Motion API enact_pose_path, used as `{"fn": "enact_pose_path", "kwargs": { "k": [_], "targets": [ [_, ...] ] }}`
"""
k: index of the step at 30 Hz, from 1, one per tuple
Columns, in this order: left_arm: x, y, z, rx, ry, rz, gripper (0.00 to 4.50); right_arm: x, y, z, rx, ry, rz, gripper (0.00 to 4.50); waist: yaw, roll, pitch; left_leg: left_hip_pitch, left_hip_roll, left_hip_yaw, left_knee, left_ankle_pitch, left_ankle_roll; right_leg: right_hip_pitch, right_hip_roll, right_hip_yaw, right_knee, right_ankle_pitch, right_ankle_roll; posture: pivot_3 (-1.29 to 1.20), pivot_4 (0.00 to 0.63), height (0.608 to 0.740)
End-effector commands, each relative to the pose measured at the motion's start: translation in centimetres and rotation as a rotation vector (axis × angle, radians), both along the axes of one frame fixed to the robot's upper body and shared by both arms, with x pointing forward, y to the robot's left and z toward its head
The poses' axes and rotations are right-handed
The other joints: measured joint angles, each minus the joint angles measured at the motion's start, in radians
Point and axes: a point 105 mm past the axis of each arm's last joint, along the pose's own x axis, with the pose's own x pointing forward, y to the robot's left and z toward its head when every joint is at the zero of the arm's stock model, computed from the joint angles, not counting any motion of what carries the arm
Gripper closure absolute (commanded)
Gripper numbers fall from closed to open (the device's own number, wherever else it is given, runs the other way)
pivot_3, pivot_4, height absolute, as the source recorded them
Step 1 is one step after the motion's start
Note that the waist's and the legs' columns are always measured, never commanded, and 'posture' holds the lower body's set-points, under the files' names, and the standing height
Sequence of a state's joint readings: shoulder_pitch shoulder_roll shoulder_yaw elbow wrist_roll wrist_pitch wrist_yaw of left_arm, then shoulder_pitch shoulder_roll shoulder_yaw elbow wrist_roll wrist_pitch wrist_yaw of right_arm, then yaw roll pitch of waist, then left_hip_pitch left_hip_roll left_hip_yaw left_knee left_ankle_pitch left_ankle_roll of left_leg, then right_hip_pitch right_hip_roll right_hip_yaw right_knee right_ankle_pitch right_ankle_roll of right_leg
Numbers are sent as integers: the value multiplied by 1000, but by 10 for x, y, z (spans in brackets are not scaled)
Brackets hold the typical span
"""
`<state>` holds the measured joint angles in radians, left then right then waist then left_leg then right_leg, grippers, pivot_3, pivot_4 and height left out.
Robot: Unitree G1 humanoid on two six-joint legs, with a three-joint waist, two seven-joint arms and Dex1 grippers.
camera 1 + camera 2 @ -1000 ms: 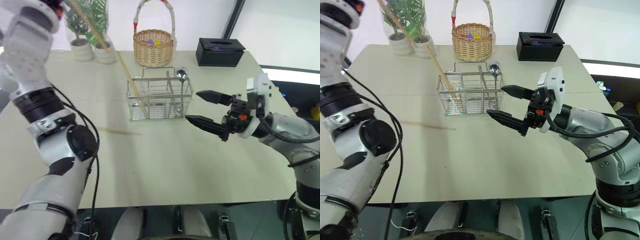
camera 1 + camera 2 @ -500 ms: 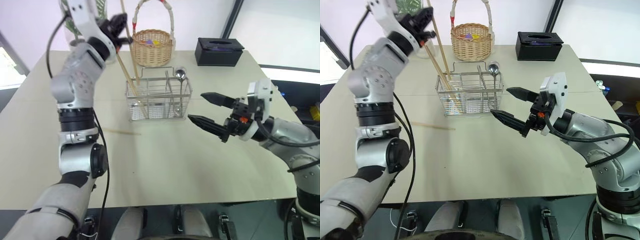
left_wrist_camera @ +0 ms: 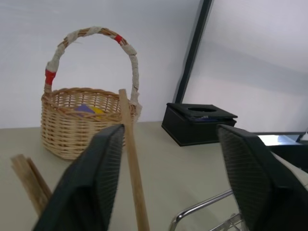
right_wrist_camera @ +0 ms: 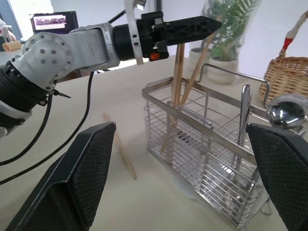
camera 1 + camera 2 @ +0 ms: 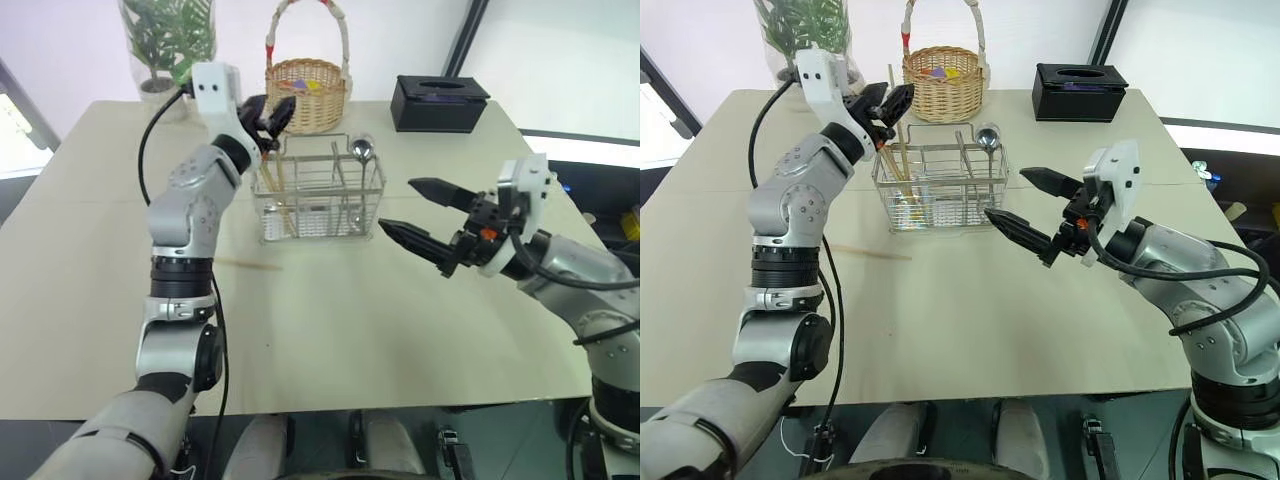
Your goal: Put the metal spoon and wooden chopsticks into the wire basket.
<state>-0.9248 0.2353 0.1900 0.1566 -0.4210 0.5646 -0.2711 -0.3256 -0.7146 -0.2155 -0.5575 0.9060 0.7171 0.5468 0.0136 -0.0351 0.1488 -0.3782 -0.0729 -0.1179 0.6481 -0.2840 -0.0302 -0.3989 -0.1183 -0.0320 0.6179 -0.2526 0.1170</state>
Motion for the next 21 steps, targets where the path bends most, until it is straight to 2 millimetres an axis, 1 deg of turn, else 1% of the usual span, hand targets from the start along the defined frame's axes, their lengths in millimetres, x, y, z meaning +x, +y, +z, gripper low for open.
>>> {"fn": "enact_pose_path", "kwargs": {
  "k": [1, 3, 5, 6, 7, 8, 9, 10, 11, 12, 13, 15, 17, 19, 21],
  "targets": [
    [-12, 22, 54, -63, -110, 43, 538, 2, -2, 11, 13, -51, -8, 0, 0, 0, 0, 0, 0, 0, 0, 0, 0, 0, 0, 0, 0, 0, 0, 0, 150, 663],
    [-17, 39, 74, -119, -117, 87, 538, 3, -1, 10, 13, -49, -3, 0, 0, 0, 0, 0, 0, 0, 0, 0, 0, 0, 0, 0, 0, 0, 0, 0, 150, 663],
    [-19, 57, 89, -185, -102, 154, 538, 4, 0, 11, 13, -49, 3, 0, -1, 0, 0, 0, 0, 0, 0, 0, 0, 0, 1, 0, 0, 0, 0, 0, 150, 663],
    [-17, 72, 93, -220, -75, 236, 538, 4, 1, 11, 14, -48, 8, 0, -1, 0, 0, 0, 0, 0, 0, 0, 0, 0, 1, 0, 0, 0, 0, 0, 150, 663],
    [-15, 86, 92, -245, -33, 314, 538, 5, 1, 11, 14, -48, 12, 0, 0, 0, 0, 1, 0, 0, 0, 0, 0, 0, 1, 0, 0, 0, 0, 0, 150, 663],
    [-13, 98, 87, -259, 21, 396, 538, 5, 2, 10, 14, -49, 17, 0, 0, 1, 0, 2, 0, 0, -1, 0, 0, 1, 1, 0, 0, 0, 0, 0, 150, 663],
    [-9, 115, 75, -267, 106, 515, 538, 6, 3, 10, 14, -50, 21, 0, 0, 1, 0, 2, 0, 0, -1, 0, 0, 2, 1, 0, 0, 0, 0, 0, 150, 663],
    [-8, 133, 55, -271, 224, 642, 538, 7, 4, 10, 15, -51, 27, 0, 0, 1, 0, 3, 0, 0, -1, 0, 0, 2, 1, 0, 0, 0, 0, 0, 150, 663],
    [-10, 147, 37, -275, 329, 743, 538, 7, 5, 10, 16, -52, 32, 0, 0, 2, -1, 4, 0, 0, -1, 0, 0, 3, 1, 0, 1, 0, 1, 0, 150, 663],
    [-13, 156, 21, -300, 416, 809, 538, 7, 7, 10, 17, -53, 37, 0, 0, 2, -1, 4, -1, 0, -1, 0, 0, 3, 1, 0, 1, 0, 1, 0, 150, 663],
    [-16, 161, 4, -321, 509, 852, 538, 7, 8, 10, 19, -53, 41, 0, 0, 1, -1, 5, -1, 0, -1, 0, 0, 3, 1, 0, 1, 0, 1, 0, 150, 663],
    [-22, 164, -26, -343, 660, 902, 538, 7, 9, 9, 22, -53, 47, 0, 2, 0, 0, 4, 0, 0, 0, 0, 0, 2, 2, 0, 3, 0, 1, 0, 150, 663],
    [-29, 162, -53, -352, 793, 930, 538, 7, 11, 8, 25, -52, 53, 0, 6, -2, 0, 3, -1, -1, 1, 0, -1, 2, 2, 0, 4, 0, 1, 0, 150, 663],
    [-35, 160, -71, -356, 878, 956, 538, 7, 12, 8, 27, -49, 57, 0, 7, -4, 0, 3, -1, -1, 1, 2, -3, 2, 1, 0, 4, 0, 1, 0, 150, 663],
    [-39, 159, -84, -355, 939, 979, 538, 7, 14, 7, 30, -46, 62, 0, 6, -4, 0, 3, -1, -1, 1, 2, -5, 2, 1, 0, 4, 0, 1, 0, 150, 663]
  ]
}}
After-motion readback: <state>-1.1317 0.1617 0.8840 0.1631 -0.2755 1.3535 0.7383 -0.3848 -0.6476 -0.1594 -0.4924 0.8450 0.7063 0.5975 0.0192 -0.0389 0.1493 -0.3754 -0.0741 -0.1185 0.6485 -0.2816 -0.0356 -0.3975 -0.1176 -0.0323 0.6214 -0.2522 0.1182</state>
